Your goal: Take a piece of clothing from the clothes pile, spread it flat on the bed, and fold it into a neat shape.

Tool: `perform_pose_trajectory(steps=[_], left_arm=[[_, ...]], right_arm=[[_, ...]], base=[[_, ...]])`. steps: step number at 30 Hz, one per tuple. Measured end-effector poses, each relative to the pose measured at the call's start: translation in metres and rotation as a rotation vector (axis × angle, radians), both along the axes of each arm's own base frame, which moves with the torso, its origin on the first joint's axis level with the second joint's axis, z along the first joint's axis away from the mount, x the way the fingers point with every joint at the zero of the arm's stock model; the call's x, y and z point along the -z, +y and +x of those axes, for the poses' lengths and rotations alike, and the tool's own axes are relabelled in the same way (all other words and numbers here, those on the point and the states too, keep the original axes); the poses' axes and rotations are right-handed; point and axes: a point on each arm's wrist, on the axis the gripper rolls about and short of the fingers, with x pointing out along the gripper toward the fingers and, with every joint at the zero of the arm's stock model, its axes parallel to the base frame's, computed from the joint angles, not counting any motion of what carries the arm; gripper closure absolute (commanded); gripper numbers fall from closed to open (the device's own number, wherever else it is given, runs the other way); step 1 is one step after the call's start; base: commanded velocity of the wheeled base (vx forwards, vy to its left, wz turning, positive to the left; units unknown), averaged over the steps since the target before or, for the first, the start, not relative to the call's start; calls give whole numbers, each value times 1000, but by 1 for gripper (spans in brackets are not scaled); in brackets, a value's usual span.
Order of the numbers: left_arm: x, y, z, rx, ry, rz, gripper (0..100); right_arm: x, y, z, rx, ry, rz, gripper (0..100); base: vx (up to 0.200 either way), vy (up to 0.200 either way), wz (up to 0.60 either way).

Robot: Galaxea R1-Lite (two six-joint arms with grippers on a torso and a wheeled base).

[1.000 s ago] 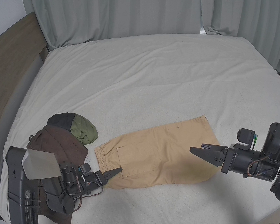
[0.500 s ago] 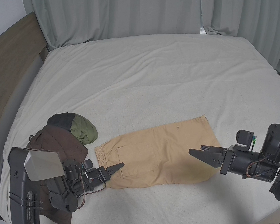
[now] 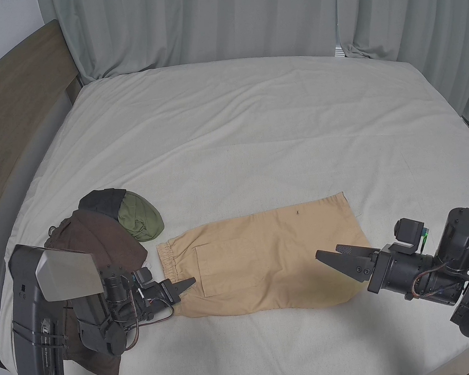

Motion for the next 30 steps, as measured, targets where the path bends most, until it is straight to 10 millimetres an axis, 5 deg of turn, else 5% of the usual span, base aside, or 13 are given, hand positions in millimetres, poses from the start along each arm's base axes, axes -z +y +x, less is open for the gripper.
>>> perform_pose_trajectory(steps=[11,30], left_arm=[[-22,5,-9,12,-34,4,100],[-39,49,-42,65,-34,26,100]], right_arm=[[5,1,2,-1,16,-10,0],[11,3,3,-4,40,-24,0]], base=[[0,0,0],[0,0,0]])
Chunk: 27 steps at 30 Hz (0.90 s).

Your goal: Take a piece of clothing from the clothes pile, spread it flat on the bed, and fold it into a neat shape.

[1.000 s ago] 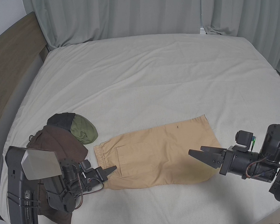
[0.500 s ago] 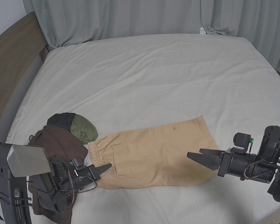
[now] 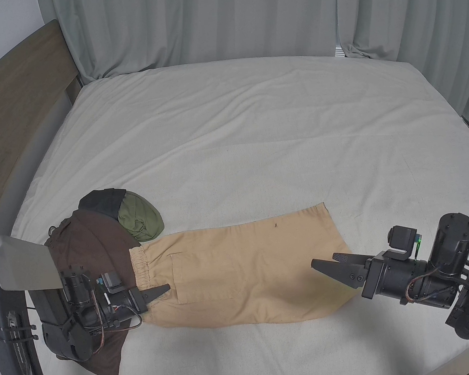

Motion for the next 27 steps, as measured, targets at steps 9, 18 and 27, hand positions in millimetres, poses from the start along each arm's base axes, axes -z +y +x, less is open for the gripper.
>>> perform_pose_trajectory(steps=[9,18,27], left_arm=[[-7,17,-12,-2,12,-17,100],[-14,37,-22,-18,8,-32,100],[-18,64,-31,-51,-7,-45,100]], right_arm=[[1,0,0,0,3,-2,0],[2,1,0,0,7,-4,0],[3,2,0,-6,11,-7,0]], base=[[0,0,0],[0,0,0],[0,0,0]])
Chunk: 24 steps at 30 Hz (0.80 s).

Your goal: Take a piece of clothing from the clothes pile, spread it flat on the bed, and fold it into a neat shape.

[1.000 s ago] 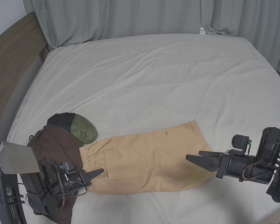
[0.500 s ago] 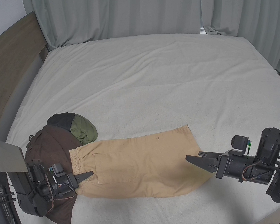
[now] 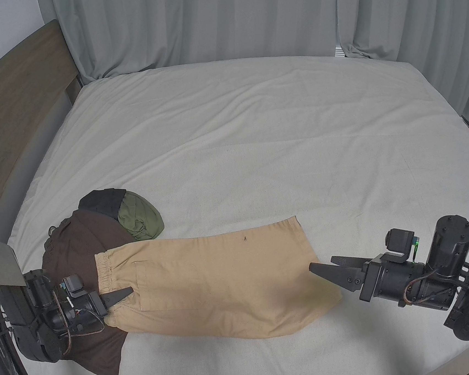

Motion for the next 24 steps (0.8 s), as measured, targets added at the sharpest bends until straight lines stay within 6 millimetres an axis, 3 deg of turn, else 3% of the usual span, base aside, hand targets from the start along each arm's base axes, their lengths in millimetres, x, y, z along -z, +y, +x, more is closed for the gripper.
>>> perform_pose_trajectory(steps=[6,12,24], left_arm=[[-5,4,-3,-6,-11,-4,100],[-11,-7,0,22,-32,1,100],[-20,-56,8,93,-84,45,100]], right_arm=[[1,2,0,-5,4,-2,0],[1,1,0,-4,5,-2,0],[1,1,1,1,3,0,0]], base=[[0,0,0],[0,0,0],[0,0,0]])
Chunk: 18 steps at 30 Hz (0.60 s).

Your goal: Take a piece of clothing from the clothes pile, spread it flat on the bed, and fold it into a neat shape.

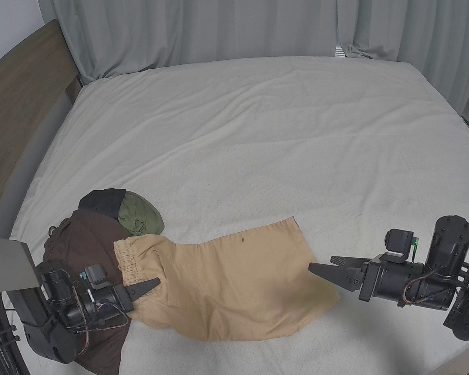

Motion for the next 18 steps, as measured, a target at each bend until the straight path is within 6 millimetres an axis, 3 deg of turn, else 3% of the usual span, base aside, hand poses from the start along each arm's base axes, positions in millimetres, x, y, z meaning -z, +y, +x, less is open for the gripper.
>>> perform_pose_trajectory(steps=[18], left_arm=[[-22,-76,24,74,-65,-77,100]], right_arm=[[-2,-3,2,14,-5,6,0]], base=[[0,0,0]])
